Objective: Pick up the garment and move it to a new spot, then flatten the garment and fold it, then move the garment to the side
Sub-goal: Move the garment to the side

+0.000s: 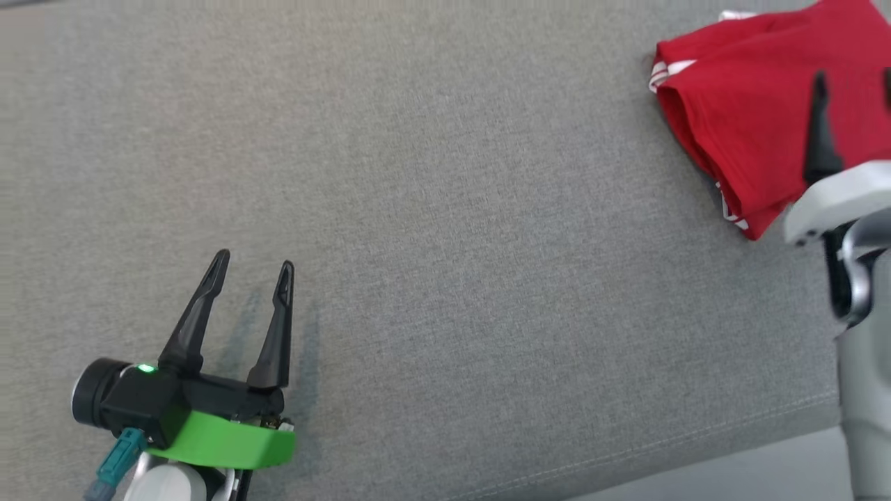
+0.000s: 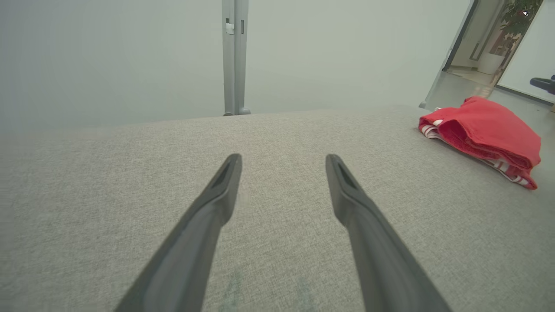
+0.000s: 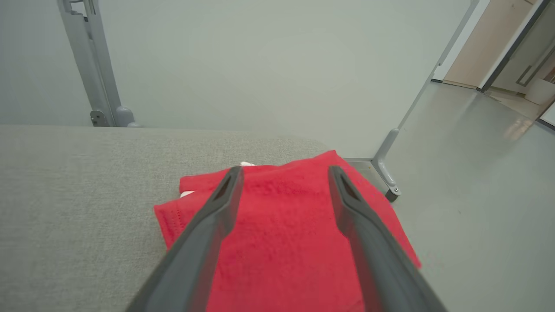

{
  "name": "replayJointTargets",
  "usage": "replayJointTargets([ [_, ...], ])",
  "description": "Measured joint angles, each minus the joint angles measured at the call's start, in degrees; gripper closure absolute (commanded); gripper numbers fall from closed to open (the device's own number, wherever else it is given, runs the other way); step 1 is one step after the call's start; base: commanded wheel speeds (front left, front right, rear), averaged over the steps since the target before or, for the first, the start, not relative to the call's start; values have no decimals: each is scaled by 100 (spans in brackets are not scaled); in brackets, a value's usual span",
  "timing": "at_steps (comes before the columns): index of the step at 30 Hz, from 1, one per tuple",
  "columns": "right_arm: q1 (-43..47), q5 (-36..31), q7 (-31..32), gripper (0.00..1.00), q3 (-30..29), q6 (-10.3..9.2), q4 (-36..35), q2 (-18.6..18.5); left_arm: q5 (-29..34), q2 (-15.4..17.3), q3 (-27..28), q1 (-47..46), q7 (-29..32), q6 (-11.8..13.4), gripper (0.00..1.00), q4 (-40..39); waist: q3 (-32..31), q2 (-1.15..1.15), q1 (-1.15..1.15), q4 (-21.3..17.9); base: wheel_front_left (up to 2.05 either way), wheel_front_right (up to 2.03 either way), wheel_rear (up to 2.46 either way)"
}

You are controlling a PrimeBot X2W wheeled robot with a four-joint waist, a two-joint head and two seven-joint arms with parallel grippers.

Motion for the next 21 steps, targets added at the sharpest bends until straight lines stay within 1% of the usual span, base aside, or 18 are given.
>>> replayJointTargets([
  [7, 604, 335, -933, 0, 877, 0, 290, 168, -19, -465, 486, 283, 0, 0, 0, 313, -643, 0, 0, 177, 0, 0, 0],
  [10, 848, 408, -1200, 0, 1189, 0, 372, 300, -79, -616, 678, 381, -1, 0, 0, 439, -907, 0, 0, 259, 0, 0, 0],
  [13, 1102, 422, -1300, 0, 1454, 0, 358, 363, -169, -721, 811, 467, -1, 0, 0, 521, -1162, 0, 0, 348, 0, 0, 0],
  [14, 1199, 424, -1305, 0, 1470, 0, 279, 393, -191, -739, 868, 502, -1, 0, 0, 548, -1244, 0, 0, 377, 0, 0, 0],
  [15, 1388, 447, -1308, 0, 1486, 0, -93, 449, -191, -771, 973, 577, -1, 0, 0, 576, -1408, 0, 0, 438, 0, 0, 0],
  [16, 1494, 447, -1324, 0, 1480, 0, -293, 491, -179, -791, 1018, 601, -1, 3, 0, 581, -1487, 0, 0, 468, 0, 0, 0],
  [21, 2332, 454, -1324, 0, 1474, -1, -1174, 583, 71, -842, 1124, 806, 0, 40, 0, 641, -1872, 0, 0, 632, 0, 0, 0],
])
